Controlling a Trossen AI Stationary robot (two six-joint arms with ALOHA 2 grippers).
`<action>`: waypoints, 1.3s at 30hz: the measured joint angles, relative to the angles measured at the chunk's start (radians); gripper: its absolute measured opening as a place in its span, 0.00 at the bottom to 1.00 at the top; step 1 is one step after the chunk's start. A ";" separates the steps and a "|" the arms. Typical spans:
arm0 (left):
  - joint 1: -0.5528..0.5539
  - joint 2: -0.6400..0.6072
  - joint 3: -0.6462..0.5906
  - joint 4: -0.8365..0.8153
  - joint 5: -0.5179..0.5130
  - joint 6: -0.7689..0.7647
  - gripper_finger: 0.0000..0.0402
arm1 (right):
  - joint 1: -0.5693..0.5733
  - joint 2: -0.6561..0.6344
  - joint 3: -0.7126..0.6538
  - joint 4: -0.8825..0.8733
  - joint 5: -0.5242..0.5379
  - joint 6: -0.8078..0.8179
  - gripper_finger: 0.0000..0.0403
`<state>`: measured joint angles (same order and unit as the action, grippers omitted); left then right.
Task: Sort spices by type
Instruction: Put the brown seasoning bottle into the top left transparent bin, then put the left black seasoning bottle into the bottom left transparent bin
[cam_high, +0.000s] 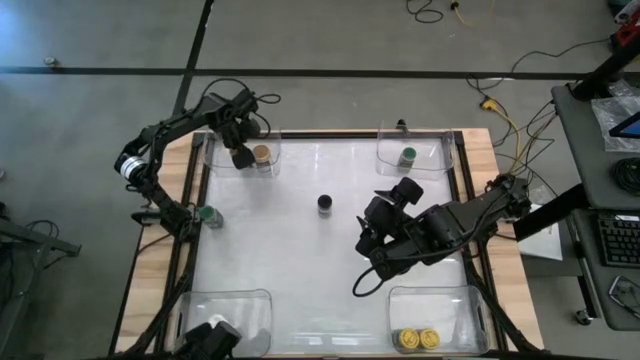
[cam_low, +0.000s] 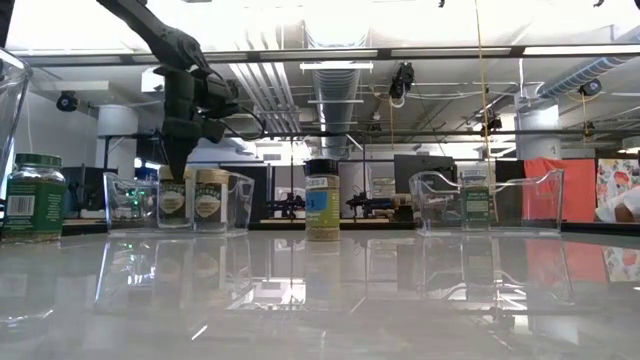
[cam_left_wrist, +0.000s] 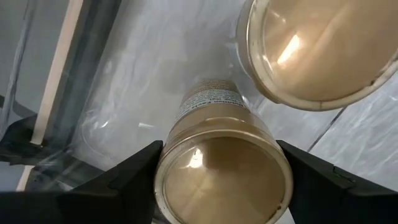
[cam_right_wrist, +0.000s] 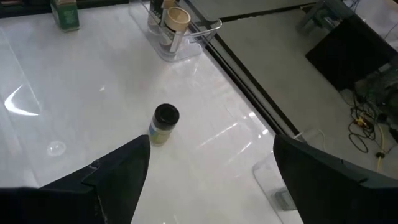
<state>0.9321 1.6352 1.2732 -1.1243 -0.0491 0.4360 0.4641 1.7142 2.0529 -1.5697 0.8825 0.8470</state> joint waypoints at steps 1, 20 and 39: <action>0.000 0.000 0.000 0.001 0.004 0.000 0.64 | 0.000 0.000 0.000 0.000 0.000 0.002 0.82; 0.000 0.000 -0.021 0.024 0.041 -0.025 0.75 | -0.002 0.000 0.000 0.004 0.000 0.007 0.84; -0.026 -0.066 0.159 -0.129 0.078 -0.091 0.80 | -0.020 0.000 0.000 0.009 0.008 -0.017 0.88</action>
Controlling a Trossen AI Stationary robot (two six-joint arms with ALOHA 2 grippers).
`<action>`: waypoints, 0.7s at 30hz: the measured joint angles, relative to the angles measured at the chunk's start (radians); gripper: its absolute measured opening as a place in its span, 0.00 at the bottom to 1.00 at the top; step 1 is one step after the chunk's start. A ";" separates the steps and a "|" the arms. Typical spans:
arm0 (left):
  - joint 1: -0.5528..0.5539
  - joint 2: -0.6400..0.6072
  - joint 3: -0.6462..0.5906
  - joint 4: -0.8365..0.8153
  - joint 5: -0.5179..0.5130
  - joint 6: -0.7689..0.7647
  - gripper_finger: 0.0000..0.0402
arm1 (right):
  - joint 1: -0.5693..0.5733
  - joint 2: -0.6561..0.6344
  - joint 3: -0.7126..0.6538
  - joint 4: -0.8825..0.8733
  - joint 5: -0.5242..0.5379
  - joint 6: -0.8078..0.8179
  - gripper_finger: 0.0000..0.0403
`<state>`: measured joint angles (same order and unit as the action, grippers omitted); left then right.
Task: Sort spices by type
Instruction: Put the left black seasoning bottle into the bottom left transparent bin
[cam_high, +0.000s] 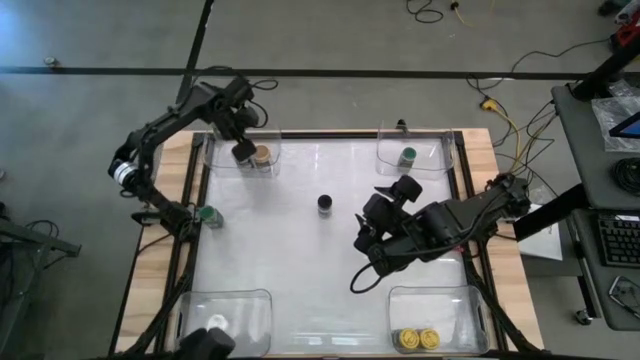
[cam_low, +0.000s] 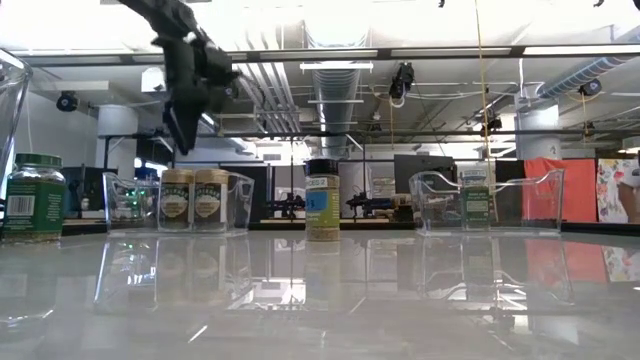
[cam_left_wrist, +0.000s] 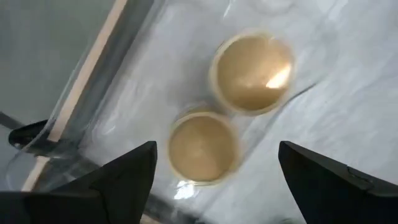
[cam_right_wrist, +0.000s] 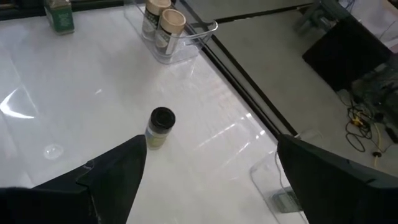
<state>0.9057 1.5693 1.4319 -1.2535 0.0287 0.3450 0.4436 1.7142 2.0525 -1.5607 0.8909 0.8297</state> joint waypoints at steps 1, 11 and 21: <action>-0.009 -0.018 0.006 -0.001 0.020 -0.025 0.80 | -0.006 0.000 -0.002 0.001 0.000 -0.006 0.88; -0.329 -0.247 -0.030 0.095 0.069 -0.205 0.80 | -0.064 0.000 -0.050 0.011 -0.005 -0.030 0.88; -0.696 -0.339 -0.143 0.419 0.069 -0.383 0.80 | -0.093 0.000 -0.177 0.078 -0.143 -0.013 0.88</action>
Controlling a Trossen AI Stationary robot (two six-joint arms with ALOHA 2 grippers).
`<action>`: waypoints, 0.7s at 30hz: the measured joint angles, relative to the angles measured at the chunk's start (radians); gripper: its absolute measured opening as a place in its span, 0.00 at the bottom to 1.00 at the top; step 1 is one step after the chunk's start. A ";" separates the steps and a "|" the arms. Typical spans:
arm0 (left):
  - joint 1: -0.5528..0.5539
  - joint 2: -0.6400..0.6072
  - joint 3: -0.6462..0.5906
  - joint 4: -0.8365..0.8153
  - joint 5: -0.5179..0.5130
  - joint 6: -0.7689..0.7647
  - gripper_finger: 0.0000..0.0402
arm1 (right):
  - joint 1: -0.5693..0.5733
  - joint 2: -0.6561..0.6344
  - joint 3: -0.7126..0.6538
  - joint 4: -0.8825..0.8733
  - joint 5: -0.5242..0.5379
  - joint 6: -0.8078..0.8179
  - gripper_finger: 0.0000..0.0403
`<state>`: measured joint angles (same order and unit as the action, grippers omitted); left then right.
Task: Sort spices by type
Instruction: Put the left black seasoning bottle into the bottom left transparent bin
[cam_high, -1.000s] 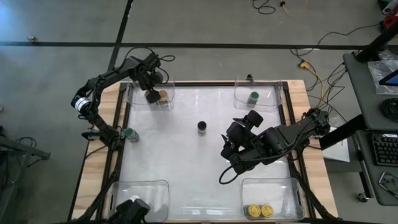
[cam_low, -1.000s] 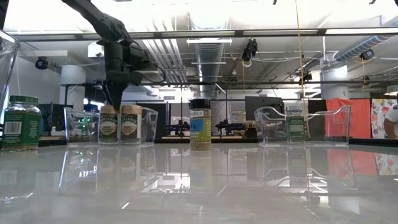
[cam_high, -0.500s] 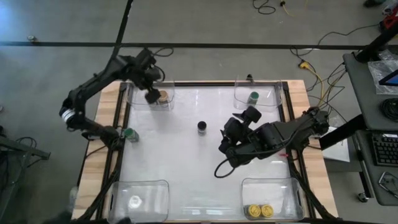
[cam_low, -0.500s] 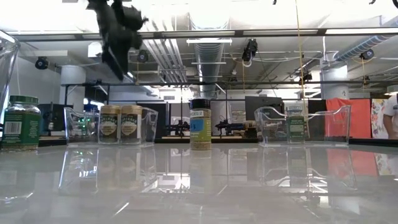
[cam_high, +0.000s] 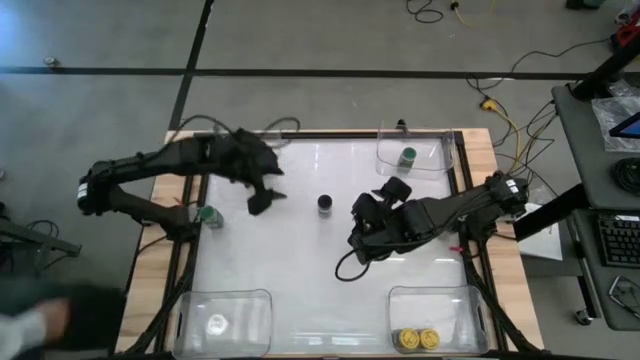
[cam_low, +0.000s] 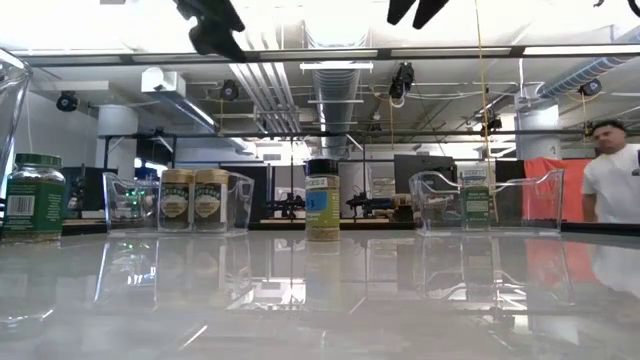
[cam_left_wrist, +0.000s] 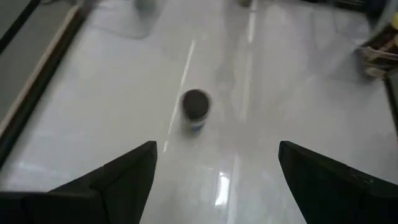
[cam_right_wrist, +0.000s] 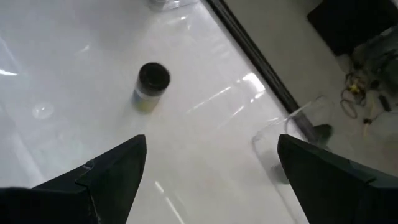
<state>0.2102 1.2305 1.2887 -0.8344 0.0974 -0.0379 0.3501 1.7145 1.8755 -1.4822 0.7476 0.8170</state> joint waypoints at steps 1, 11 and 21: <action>-0.022 0.008 -0.009 0.023 -0.002 -0.002 0.80 | 0.001 -0.001 0.000 0.000 -0.001 0.008 0.88; -0.054 0.117 -0.081 0.341 0.025 0.093 0.80 | 0.052 -0.047 0.063 -0.006 -0.023 0.059 0.88; -0.007 0.306 -0.028 0.438 0.183 0.233 0.80 | 0.098 -0.061 0.066 -0.027 -0.064 0.192 0.88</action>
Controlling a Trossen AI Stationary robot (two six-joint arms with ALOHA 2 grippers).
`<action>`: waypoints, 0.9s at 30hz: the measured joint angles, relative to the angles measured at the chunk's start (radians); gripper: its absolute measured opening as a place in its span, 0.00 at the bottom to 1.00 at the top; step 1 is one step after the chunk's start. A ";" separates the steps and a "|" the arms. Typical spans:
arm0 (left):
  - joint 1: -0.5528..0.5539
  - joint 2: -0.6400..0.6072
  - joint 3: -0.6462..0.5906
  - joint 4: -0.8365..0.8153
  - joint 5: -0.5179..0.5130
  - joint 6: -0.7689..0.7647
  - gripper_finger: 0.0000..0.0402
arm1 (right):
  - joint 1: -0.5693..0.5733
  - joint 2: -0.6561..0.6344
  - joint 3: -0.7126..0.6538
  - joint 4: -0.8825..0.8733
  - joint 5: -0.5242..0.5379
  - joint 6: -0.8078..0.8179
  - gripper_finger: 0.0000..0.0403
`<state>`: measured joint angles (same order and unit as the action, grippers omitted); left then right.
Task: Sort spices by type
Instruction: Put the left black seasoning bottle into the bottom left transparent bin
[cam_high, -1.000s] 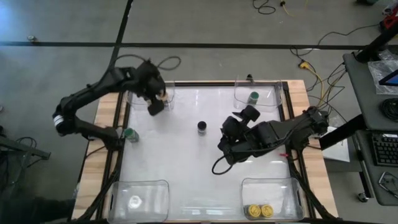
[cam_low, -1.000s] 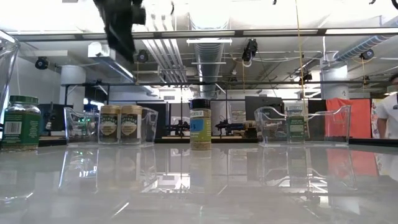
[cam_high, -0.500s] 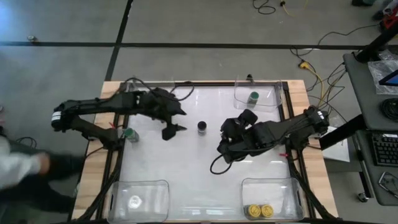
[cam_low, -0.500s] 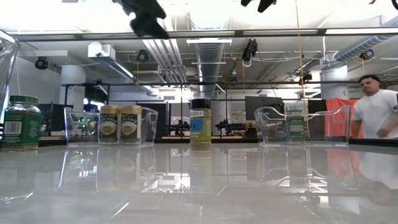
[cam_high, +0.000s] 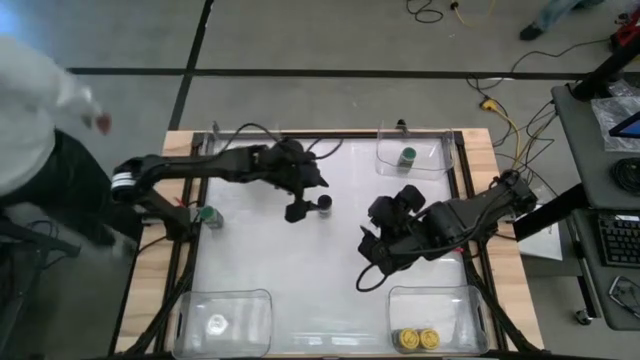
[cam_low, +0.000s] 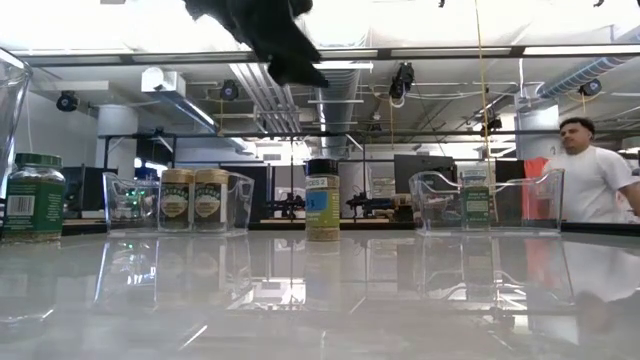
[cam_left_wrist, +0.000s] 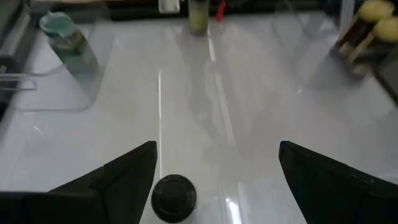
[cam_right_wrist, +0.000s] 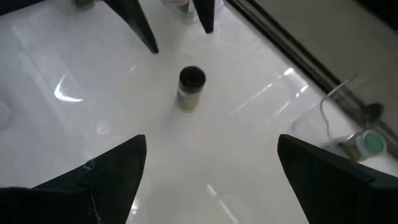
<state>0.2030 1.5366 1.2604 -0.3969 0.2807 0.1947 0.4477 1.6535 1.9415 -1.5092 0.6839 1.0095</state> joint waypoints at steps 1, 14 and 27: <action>0.004 0.019 0.003 0.002 0.003 0.018 0.80 | 0.000 0.000 -0.001 -0.002 -0.011 0.014 0.88; 0.042 0.165 0.002 0.027 0.017 0.196 0.80 | -0.001 0.000 -0.021 -0.005 -0.061 0.069 0.88; 0.048 0.247 -0.012 0.060 -0.008 0.257 0.80 | -0.003 0.001 -0.031 -0.004 -0.057 0.128 0.88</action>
<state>0.2506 1.7836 1.2484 -0.3366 0.2729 0.4514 0.4446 1.6547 1.9102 -1.5127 0.6273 1.1377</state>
